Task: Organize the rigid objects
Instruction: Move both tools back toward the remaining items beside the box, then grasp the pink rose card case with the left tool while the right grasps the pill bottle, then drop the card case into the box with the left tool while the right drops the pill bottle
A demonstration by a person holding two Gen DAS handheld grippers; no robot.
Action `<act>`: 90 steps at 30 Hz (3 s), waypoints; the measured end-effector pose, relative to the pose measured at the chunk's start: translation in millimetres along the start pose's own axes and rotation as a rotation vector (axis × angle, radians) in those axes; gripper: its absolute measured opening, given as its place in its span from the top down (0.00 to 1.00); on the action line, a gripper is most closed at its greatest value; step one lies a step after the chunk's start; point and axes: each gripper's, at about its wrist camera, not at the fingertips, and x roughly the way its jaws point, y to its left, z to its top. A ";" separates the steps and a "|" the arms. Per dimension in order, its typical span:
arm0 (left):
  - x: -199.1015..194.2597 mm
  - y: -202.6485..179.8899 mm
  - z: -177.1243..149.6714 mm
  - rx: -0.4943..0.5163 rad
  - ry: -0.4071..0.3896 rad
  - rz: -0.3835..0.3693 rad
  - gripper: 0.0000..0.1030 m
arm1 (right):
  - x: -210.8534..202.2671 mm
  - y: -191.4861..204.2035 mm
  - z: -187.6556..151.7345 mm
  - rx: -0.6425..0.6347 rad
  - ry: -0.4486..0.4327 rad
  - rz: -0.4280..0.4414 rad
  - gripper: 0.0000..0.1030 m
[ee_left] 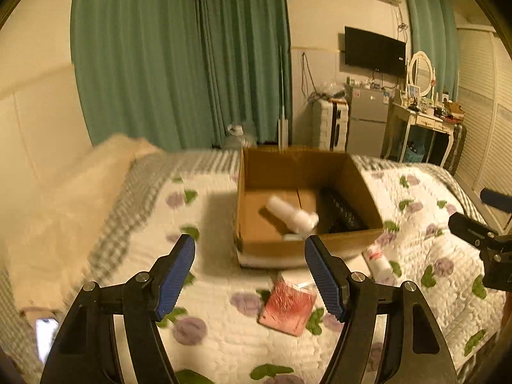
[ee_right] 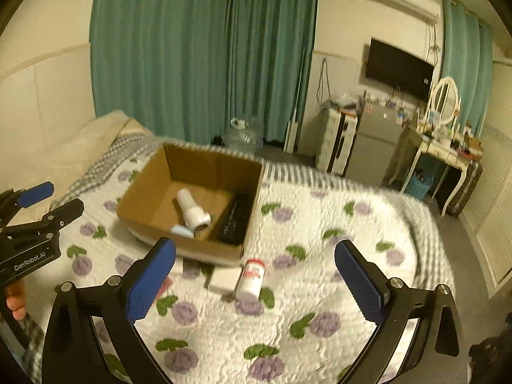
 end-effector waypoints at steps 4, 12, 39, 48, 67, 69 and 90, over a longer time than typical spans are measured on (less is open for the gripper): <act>37.8 -6.5 -31.0 0.008 0.101 -0.030 0.28 | 35.2 2.0 -23.0 -0.009 0.084 -0.001 0.03; 92.1 -30.9 -75.8 0.059 0.273 -0.109 0.28 | 84.0 -6.4 -54.0 0.013 0.190 -0.002 0.03; 96.1 -63.2 -106.6 0.215 0.314 -0.105 0.28 | 124.7 -14.9 -63.0 0.042 0.257 -0.003 0.21; 73.5 -43.7 -96.9 0.089 0.273 -0.094 0.29 | 164.6 -14.0 -58.7 0.039 0.319 0.008 0.46; 95.3 -28.5 -75.5 0.059 0.272 -0.108 0.31 | 206.2 -13.9 -64.6 0.018 0.335 -0.032 0.47; 95.0 -28.5 -75.9 0.057 0.273 -0.108 0.31 | 206.0 -11.0 -64.7 0.007 0.331 -0.011 0.65; 61.4 -32.8 -68.6 0.022 0.254 -0.208 0.82 | 92.9 -18.9 -49.7 0.039 0.167 -0.023 0.65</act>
